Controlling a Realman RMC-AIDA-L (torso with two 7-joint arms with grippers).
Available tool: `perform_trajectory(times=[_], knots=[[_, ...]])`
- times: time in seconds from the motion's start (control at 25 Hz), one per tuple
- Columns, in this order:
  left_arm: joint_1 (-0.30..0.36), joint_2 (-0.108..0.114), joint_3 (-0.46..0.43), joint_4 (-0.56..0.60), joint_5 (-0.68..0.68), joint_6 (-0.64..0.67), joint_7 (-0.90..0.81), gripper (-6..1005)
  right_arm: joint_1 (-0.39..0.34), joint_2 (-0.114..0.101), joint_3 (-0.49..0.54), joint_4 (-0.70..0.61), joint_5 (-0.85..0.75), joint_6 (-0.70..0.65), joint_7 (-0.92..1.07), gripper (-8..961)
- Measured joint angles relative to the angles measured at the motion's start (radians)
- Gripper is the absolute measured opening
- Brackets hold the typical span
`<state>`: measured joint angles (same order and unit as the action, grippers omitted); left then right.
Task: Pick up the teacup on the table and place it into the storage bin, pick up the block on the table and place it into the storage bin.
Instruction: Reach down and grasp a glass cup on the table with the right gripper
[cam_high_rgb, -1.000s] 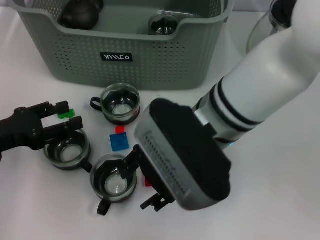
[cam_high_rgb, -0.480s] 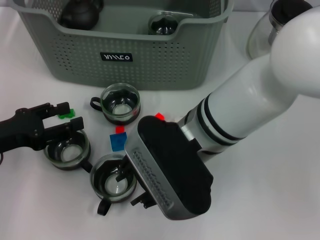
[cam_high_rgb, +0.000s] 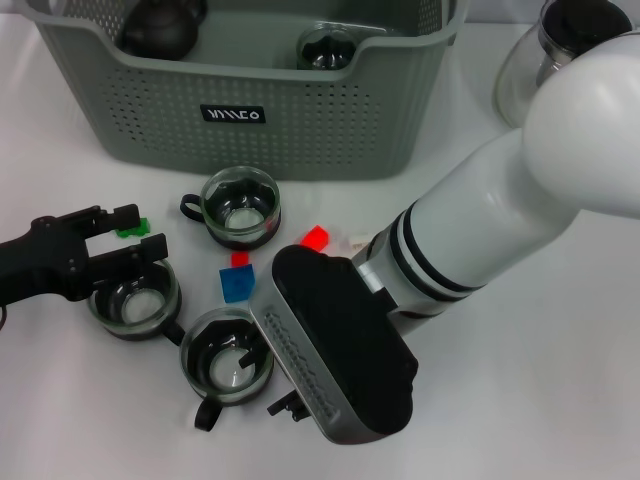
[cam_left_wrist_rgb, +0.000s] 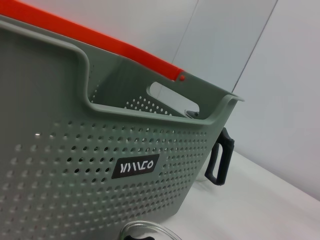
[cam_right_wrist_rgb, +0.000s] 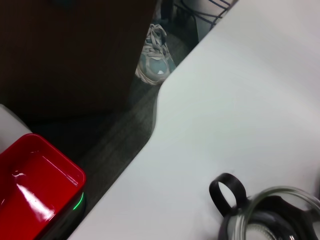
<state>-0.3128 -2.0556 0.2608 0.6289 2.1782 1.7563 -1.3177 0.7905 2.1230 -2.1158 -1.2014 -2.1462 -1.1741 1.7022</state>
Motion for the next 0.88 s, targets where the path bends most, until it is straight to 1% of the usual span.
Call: perform_trajectory(times=[0.24, 0.4, 0.88], knots=[[0.000, 0.000, 0.000, 0.000, 0.000, 0.000, 0.000, 691, 0.009, -0.002, -0.001, 0.013, -0.012, 0.008, 0.043, 531], [0.000, 0.000, -0.001, 0.000, 0.000, 0.000, 0.000, 691, 0.011, -0.004, 0.000, 0.013, -0.054, 0.004, 0.090, 532], [0.001, 0.000, 0.000, -0.009, 0.000, -0.011, 0.000, 690, 0.001, -0.009, 0.012, -0.032, -0.154, -0.035, 0.167, 531]])
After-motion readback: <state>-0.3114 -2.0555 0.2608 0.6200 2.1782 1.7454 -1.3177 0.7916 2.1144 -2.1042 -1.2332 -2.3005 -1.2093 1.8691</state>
